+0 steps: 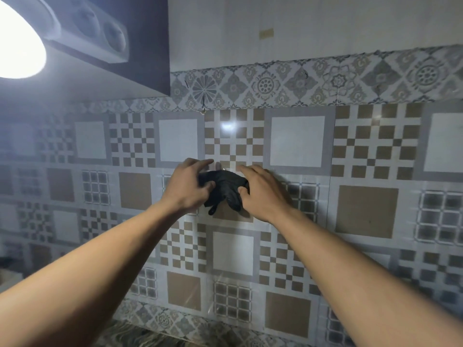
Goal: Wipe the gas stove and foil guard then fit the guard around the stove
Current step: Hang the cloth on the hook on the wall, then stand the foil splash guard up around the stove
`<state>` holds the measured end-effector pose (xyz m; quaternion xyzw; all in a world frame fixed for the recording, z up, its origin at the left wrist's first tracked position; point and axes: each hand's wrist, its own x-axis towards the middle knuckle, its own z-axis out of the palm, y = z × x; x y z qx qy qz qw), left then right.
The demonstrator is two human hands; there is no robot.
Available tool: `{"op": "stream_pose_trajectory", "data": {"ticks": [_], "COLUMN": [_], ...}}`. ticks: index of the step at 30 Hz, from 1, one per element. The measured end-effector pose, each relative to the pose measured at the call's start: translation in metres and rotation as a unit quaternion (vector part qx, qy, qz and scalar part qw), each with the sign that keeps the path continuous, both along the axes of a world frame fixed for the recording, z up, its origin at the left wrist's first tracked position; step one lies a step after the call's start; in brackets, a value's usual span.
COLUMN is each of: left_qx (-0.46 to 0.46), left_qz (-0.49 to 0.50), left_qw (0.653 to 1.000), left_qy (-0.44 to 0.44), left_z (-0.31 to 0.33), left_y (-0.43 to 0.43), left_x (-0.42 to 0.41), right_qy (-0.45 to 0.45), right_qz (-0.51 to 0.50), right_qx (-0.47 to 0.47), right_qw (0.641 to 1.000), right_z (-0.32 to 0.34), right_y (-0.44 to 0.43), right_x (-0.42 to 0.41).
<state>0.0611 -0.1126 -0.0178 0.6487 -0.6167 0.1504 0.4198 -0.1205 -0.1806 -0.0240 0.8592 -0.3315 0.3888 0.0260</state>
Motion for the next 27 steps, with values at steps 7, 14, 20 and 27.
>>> {"op": "stream_pose_trajectory", "data": {"ticks": [7, 14, 20, 27], "left_qx": [0.019, 0.131, 0.219, 0.317], "left_qz": [0.029, 0.047, 0.086, 0.171], "left_qw": [0.998, 0.989, 0.972, 0.932], "left_qy": [-0.048, -0.05, -0.031, 0.028], "left_z": [-0.001, -0.034, -0.081, -0.161], "left_y": [0.056, 0.148, 0.233, 0.309], "left_x": [-0.013, -0.016, -0.005, 0.008], "right_qy": [0.076, 0.191, 0.263, 0.312], "right_qz": [-0.011, -0.009, 0.022, 0.115], "right_qx": [0.015, 0.081, 0.1, 0.122], "right_qw": [0.997, 0.978, 0.959, 0.935], "right_z": [0.017, 0.011, -0.017, -0.082], "right_y": [0.045, 0.132, 0.207, 0.24], "right_x": [-0.016, -0.034, -0.024, 0.005]}}
